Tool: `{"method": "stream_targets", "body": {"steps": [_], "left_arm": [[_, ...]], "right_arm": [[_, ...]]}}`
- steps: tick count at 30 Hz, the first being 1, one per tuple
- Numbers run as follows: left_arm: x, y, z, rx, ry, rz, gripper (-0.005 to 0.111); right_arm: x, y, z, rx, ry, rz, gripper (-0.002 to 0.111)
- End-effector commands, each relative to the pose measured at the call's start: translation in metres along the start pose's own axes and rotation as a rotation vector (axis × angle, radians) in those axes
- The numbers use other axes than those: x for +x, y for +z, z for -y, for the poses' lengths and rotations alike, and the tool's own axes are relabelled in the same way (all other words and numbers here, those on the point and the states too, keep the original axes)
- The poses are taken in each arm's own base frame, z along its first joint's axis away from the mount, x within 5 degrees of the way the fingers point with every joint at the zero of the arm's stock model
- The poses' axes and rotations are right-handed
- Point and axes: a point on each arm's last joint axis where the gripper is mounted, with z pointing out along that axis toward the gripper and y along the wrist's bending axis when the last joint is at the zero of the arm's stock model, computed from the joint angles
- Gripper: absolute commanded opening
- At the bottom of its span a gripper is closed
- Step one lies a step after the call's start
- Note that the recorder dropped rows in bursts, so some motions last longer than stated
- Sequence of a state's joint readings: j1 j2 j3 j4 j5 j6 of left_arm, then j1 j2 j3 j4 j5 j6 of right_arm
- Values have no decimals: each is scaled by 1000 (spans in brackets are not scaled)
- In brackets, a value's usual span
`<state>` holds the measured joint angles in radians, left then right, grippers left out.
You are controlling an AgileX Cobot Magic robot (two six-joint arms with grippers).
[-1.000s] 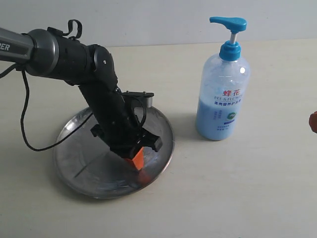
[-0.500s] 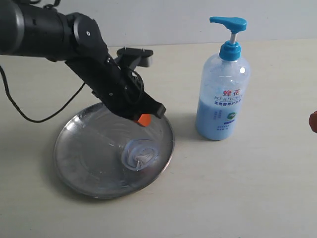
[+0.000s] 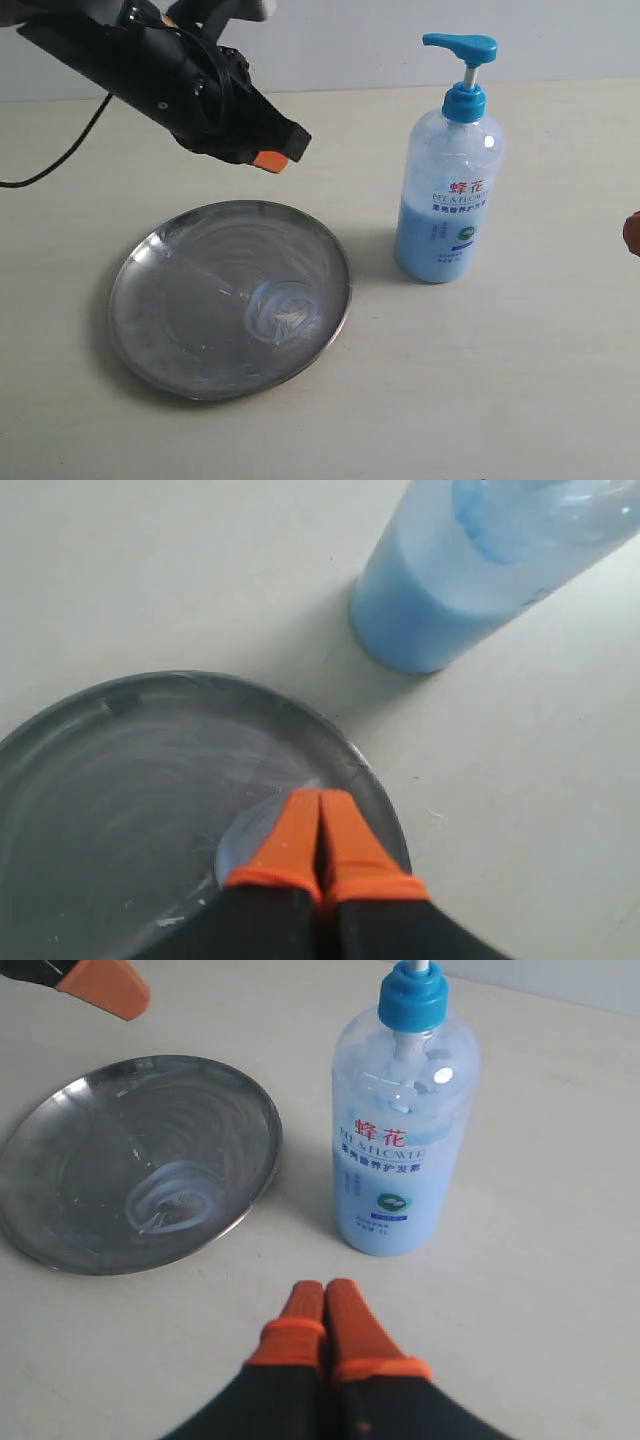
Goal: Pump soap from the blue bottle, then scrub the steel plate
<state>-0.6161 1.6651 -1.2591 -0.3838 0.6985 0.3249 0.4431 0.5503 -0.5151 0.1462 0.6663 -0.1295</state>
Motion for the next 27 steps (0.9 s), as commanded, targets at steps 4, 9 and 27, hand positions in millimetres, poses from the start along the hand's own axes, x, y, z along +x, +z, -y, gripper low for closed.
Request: {"method": "stream_targets", "body": {"steps": [4,9,27], "left_arm": [[17,-43,10,-9,24,71,0],[36,-67,16,-13,31,110,0],[108,-166,40,-46,88,449,0]], "right_arm": [[2,1,1,10,-14,34,0],[2,-2,1,11,-15,46,0],[-1,-2,2,22,-25,78,0]]}}
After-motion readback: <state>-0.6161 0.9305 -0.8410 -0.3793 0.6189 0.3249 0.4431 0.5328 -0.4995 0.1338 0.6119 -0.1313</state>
